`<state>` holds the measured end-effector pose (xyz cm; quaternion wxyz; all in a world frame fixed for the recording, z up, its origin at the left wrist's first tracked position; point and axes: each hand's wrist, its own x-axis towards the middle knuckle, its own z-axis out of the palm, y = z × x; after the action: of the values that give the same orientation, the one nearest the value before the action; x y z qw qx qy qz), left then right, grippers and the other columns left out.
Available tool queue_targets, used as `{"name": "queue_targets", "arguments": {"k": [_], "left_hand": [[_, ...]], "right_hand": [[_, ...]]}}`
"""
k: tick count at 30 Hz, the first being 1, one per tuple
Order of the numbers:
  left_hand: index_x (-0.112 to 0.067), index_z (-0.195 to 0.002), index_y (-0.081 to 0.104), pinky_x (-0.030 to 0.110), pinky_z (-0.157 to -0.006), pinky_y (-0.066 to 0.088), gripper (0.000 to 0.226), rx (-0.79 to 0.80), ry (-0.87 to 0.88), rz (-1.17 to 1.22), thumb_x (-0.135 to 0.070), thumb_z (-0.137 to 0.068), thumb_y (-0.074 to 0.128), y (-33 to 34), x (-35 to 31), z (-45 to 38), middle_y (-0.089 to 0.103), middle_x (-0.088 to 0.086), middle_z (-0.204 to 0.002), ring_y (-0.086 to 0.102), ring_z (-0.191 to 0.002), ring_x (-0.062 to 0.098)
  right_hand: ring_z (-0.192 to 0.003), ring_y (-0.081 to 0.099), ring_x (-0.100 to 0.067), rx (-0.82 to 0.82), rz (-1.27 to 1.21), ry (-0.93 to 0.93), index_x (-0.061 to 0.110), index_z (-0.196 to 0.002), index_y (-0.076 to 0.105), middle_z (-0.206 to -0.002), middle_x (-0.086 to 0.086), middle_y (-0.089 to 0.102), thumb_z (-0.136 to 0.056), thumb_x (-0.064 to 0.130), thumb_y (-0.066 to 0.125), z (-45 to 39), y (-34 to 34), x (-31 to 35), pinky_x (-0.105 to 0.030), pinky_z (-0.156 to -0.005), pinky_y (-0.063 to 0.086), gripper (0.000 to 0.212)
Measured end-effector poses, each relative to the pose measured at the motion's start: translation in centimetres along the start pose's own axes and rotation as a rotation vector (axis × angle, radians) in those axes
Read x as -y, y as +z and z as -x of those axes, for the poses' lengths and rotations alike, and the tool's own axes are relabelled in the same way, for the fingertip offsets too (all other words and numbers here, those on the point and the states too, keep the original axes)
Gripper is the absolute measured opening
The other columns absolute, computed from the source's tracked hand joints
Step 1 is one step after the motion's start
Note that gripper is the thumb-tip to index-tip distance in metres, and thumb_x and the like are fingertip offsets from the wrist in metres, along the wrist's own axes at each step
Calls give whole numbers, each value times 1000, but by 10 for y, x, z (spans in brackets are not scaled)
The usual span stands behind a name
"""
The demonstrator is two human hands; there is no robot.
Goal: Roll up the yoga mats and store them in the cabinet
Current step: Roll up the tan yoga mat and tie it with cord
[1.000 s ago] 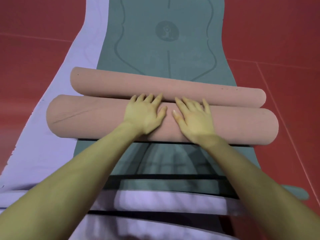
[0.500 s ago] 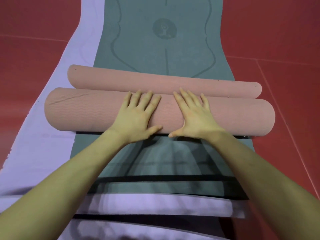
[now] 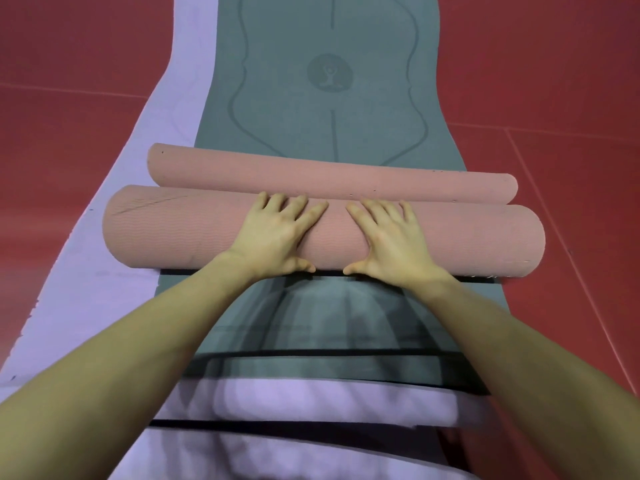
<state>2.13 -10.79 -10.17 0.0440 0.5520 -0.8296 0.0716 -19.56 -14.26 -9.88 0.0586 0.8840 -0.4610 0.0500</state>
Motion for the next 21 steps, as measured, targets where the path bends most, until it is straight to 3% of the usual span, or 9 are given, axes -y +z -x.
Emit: {"name": "queue_targets", "arguments": {"k": [6, 14, 18, 21], "left_hand": [[-18, -135, 39, 42, -75, 48, 108, -97, 101, 72, -72, -49, 76, 0, -16, 34, 62, 20, -112, 57, -78, 36], [-16, -134, 39, 43, -77, 47, 98, -107, 143, 103, -67, -58, 74, -14, -50, 79, 61, 23, -110, 54, -80, 35], [-15, -133, 49, 41, -78, 37, 95, -138, 175, 104, -68, -58, 74, -25, -67, 94, 61, 23, -110, 52, -79, 33], [-16, -133, 48, 41, -79, 46, 96, -118, 162, 124, -67, -56, 75, -24, -75, 101, 61, 22, -112, 54, -80, 34]], "right_hand": [[-105, 60, -31, -98, -50, -14, 13, -125, 60, -118, -12, 63, -36, 65, 82, 43, 0, 10, -41, -96, 34, 105], [-112, 54, -29, -121, -95, -6, 14, -127, 55, -125, -13, 60, -43, 69, 74, 104, -4, 29, -44, -99, 32, 102], [-117, 54, -30, -94, -127, 26, 18, -131, 46, -129, -12, 57, -41, 67, 78, 133, -13, 36, -45, -102, 31, 107], [-119, 49, -30, -91, -148, 22, 19, -132, 44, -128, -14, 56, -43, 65, 79, 142, -15, 37, -47, -102, 30, 106]]}}
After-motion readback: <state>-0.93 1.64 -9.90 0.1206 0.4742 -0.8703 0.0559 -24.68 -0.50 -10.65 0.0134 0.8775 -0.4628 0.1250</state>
